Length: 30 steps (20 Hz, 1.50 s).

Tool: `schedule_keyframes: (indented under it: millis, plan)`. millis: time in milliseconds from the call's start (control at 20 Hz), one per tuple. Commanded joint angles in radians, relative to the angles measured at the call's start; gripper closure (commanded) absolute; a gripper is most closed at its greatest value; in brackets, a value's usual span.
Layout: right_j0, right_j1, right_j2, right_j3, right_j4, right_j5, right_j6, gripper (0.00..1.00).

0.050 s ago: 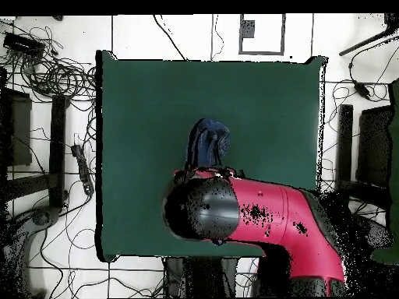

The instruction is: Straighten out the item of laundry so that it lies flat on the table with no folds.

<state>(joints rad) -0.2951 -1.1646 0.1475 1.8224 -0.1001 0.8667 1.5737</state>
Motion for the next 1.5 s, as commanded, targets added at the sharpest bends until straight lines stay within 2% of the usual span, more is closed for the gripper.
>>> schedule_keyframes:
  millis: [50,400,750,900,1050,1150,1350,1500]
  plan:
    - [0.013,-0.02,0.124,0.078,0.074,0.111,-0.1,1.0]
    - [0.029,-0.011,0.113,0.073,0.016,0.05,-0.089,1.0]
    - [0.13,0.026,0.034,0.124,-0.169,-0.282,0.109,1.0]
    - [0.241,0.092,-0.065,0.083,-0.306,-0.411,0.266,1.0]
    - [0.419,0.198,-0.253,0.001,-0.421,-0.488,0.479,1.0]
    - [0.505,0.272,-0.354,-0.034,-0.423,-0.562,0.547,1.0]
    - [0.645,0.408,-0.523,-0.071,-0.366,-0.69,0.606,1.0]
    - [0.721,0.493,-0.611,-0.074,-0.302,-0.756,0.64,1.0]
